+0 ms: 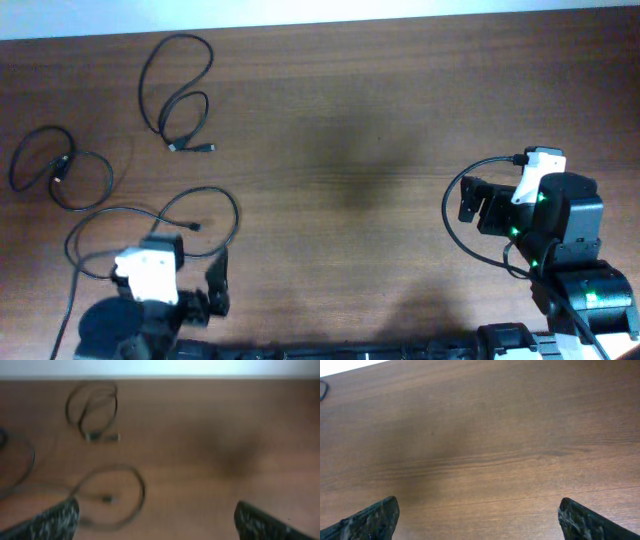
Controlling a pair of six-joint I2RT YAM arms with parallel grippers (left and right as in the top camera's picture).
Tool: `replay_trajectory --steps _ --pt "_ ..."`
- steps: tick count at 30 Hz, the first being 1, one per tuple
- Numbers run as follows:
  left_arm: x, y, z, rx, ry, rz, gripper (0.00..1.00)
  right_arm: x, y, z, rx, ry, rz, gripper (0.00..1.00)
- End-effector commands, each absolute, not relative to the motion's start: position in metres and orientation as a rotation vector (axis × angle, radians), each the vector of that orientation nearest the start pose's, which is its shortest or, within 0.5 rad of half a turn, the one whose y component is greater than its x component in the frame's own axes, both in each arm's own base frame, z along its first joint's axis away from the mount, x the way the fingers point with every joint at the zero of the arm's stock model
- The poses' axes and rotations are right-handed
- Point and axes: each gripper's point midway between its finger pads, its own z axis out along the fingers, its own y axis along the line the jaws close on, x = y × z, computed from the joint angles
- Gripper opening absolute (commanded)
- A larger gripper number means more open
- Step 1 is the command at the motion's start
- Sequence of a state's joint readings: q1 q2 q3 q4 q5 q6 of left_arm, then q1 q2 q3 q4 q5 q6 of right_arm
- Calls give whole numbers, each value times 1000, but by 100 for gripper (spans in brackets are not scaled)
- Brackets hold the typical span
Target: Untangle cables
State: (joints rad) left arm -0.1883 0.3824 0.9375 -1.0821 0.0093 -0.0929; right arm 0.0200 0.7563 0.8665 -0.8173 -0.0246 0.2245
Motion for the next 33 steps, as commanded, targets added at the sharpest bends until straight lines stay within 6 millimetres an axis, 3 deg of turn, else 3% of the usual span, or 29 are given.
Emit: replay_trajectory --steps 1,4,8,14,17,21,23,29,33 --pt "133 -19 251 73 2149 -126 99 246 12 217 210 2302 178 100" --pt "120 -11 262 21 2047 -107 99 240 12 208 216 2350 174 100" --pt "106 -10 271 20 1956 -113 99 242 12 201 220 2380 171 100" --pt "96 -8 276 7 1889 -109 99 251 12 175 235 2494 161 100" --pt "90 -1 279 -51 1852 -67 99 256 12 150 248 2598 151 100" --pt "90 1 279 -78 1852 -47 99 259 12 99 277 2810 126 100" --pt "90 1 279 -77 1852 -48 99 258 12 85 285 2868 119 100" --pt "90 1 279 -76 1852 -49 99 259 12 99 278 2812 126 100" --pt "90 -3 279 -32 1854 -82 99 259 12 123 264 2710 138 100"
